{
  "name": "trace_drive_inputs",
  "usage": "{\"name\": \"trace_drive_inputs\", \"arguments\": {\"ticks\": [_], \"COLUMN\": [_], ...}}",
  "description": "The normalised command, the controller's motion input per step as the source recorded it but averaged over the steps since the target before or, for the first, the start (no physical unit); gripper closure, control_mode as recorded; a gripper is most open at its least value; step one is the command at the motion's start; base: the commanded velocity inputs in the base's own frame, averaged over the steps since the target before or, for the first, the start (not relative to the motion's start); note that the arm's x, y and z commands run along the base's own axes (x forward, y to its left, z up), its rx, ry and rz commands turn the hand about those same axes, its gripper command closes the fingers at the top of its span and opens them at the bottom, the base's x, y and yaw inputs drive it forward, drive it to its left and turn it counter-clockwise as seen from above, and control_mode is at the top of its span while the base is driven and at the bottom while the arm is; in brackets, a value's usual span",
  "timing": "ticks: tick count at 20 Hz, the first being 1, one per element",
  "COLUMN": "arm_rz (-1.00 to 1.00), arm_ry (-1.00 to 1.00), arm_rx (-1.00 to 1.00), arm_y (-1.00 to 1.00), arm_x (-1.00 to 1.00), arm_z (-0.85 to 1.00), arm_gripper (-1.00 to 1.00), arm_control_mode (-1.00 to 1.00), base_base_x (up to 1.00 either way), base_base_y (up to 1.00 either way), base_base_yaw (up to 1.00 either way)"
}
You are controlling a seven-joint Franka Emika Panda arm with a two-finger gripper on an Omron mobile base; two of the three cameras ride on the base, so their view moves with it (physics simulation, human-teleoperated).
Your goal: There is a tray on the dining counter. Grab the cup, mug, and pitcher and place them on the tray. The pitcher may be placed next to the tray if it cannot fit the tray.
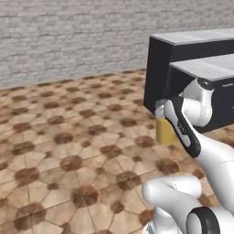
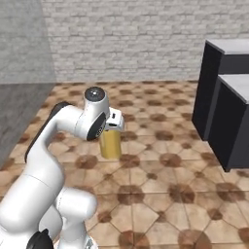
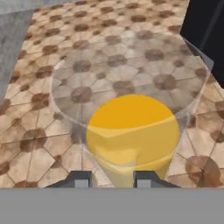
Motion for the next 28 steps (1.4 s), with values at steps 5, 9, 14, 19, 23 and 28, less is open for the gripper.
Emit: {"name": "trace_drive_inputs", "arguments": {"ticks": [5, 9, 14, 19, 23, 28], "arm_rz": [0.00, 0.00, 0.00, 0.00, 0.00, 0.00], "arm_ry": [0.00, 0.00, 0.00, 0.00, 0.00, 0.00], "arm_rx": [0.00, 0.00, 0.00, 0.00, 0.00, 0.00], "arm_y": [0.00, 0.00, 0.00, 0.00, 0.00, 0.00], "arm_x": [0.00, 0.00, 0.00, 0.00, 0.00, 0.00], "arm_z": [0.00, 0.00, 0.00, 0.00, 0.00, 0.00], "arm_gripper": [1.00, 1.00, 1.00, 1.00, 1.00, 1.00], "arm_control_mode": [1.00, 1.00, 1.00, 1.00, 1.00, 1.00], "base_base_x": [1.00, 1.00, 1.00, 1.00, 1.00, 1.00], "base_base_y": [0.50, 0.46, 0.38, 0.40, 0.38, 0.21], "base_base_yaw": [0.00, 0.00, 0.00, 0.00, 0.00, -0.02]}}
